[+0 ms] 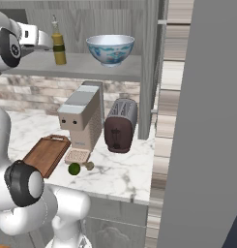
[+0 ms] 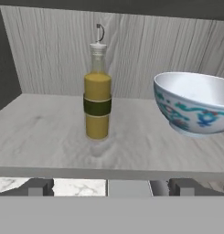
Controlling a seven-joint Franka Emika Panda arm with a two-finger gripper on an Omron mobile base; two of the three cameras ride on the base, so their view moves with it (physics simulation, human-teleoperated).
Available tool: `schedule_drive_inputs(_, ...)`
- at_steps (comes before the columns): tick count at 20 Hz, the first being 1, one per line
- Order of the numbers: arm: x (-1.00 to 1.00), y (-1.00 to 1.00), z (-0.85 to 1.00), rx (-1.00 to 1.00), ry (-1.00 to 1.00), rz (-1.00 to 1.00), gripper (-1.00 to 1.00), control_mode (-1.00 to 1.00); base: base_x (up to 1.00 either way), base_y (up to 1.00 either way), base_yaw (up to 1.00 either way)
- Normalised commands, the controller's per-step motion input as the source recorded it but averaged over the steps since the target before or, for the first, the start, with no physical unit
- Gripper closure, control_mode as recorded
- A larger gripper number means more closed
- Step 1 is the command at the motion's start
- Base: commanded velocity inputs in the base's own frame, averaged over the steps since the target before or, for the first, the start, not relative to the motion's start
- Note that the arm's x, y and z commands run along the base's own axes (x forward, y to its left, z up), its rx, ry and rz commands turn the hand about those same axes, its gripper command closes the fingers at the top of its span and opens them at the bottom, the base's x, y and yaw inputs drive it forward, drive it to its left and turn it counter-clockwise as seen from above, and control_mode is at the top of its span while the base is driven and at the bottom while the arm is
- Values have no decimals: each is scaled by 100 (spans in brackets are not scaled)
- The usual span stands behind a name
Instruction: Open the cabinet. Place the bowl and condiment on the counter. Then place the lime and garlic on the cutting board.
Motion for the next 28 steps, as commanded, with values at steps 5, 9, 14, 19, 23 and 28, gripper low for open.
schedule_drive_inputs(5,17,0,0,0,-3,0,-100,-100,0,0,0)
schedule_drive_inputs(9,11,0,-2,0,-4,0,-100,-100,0,0,0)
schedule_drive_inputs(14,13,4,-8,0,-4,0,-100,-100,0,0,0)
schedule_drive_inputs(19,15,12,-9,0,-1,0,-100,-100,0,0,0)
schedule_drive_inputs(23,18,9,0,0,0,0,-100,-100,0,0,0)
schedule_drive_inputs(28,21,1,0,1,0,0,-100,-100,0,0,0)
